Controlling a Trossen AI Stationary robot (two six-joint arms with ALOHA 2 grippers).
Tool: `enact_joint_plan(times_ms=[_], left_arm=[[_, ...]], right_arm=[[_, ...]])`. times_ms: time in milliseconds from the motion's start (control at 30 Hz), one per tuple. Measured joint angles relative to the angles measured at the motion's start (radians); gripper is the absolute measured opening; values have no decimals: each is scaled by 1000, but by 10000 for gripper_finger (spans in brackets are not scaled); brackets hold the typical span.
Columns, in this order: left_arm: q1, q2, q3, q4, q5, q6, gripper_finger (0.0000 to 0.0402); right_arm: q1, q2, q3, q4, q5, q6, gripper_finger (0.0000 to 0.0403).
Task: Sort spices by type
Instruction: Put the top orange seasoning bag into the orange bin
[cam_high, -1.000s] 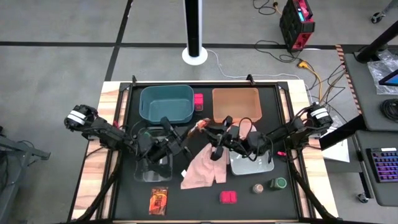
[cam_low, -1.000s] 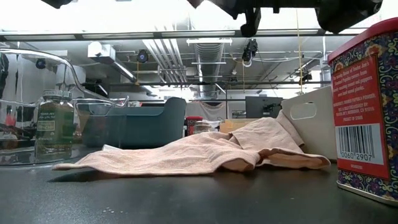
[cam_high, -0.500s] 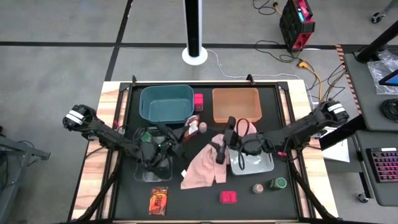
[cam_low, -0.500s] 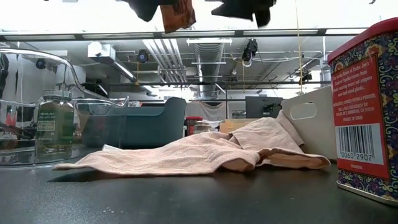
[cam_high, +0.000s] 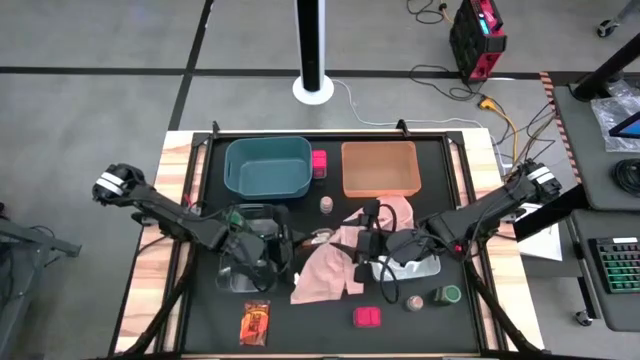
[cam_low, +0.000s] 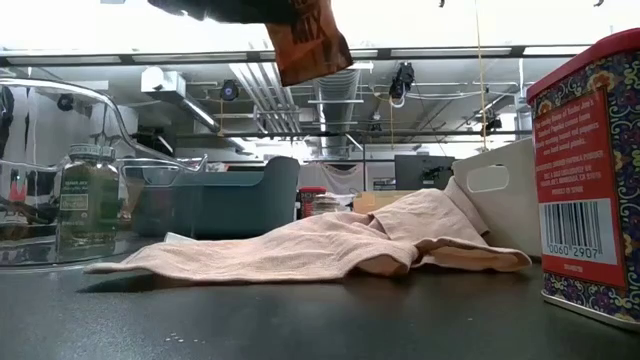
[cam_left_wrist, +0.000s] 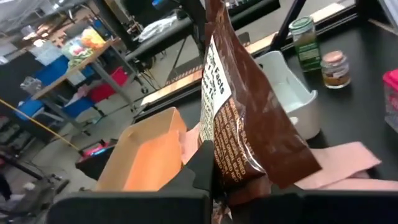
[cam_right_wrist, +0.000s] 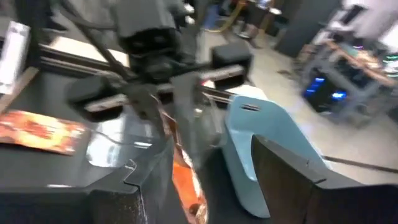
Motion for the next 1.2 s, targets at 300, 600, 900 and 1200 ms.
enact_joint_plan(times_ms=[300, 600, 900, 1200], left_arm=[[1, 0, -1, 4, 8, -17, 2], [10, 2, -1, 25, 79, -28, 3], [10, 1, 0, 33, 82, -28, 4], [10, 1, 1, 37, 81, -30, 7]], right_arm=[[-10, 4, 23, -3, -130, 34, 206], [-64, 71, 43, 35, -209, 18, 206], [-86, 126, 106, 1, -282, -31, 163], [-92, 125, 113, -39, -287, -35, 13]])
